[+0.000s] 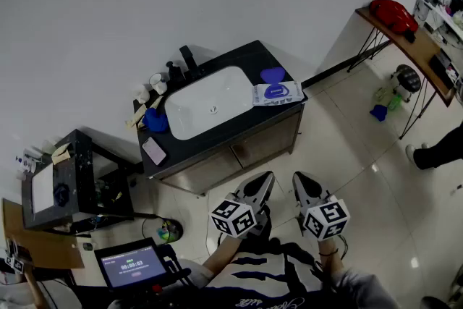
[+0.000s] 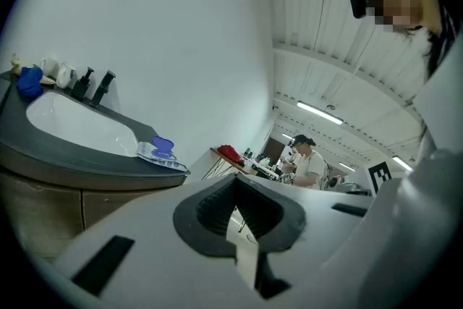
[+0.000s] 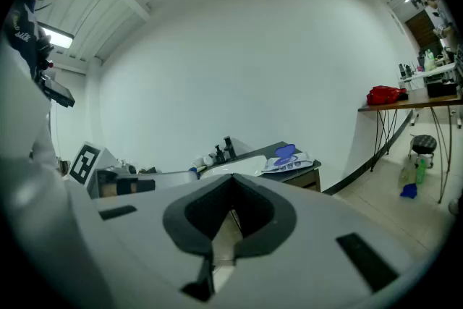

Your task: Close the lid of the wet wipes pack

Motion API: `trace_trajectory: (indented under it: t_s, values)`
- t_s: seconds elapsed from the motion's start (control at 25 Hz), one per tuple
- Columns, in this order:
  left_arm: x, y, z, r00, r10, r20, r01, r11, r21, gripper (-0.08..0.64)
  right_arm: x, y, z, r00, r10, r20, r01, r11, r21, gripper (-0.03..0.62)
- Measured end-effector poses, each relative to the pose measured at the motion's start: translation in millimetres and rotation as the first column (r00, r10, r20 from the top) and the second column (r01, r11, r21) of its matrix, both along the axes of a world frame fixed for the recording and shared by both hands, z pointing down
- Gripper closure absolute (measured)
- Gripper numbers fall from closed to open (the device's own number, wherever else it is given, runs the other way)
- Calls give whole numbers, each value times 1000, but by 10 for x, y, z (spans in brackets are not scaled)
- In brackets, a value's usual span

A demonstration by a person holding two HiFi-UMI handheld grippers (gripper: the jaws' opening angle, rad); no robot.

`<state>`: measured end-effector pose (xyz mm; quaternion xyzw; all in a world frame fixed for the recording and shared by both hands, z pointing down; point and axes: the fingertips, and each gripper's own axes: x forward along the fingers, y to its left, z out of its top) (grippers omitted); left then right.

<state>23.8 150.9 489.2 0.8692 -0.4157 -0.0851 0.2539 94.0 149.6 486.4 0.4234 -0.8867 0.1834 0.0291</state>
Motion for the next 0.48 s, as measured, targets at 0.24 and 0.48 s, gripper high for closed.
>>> trace_trajectory:
  t_s: [0.24,0.48]
  values:
    - [-210,-662,16,999,36,25,-36,999,-5,558,-265,-650,44,1000,-5,10,5,1000,-23,603]
    - [-617,-1547,22,999,25,24,-24,1000,-16,560,-575,-1457,22,1000,9,17,-9,999,-36,603]
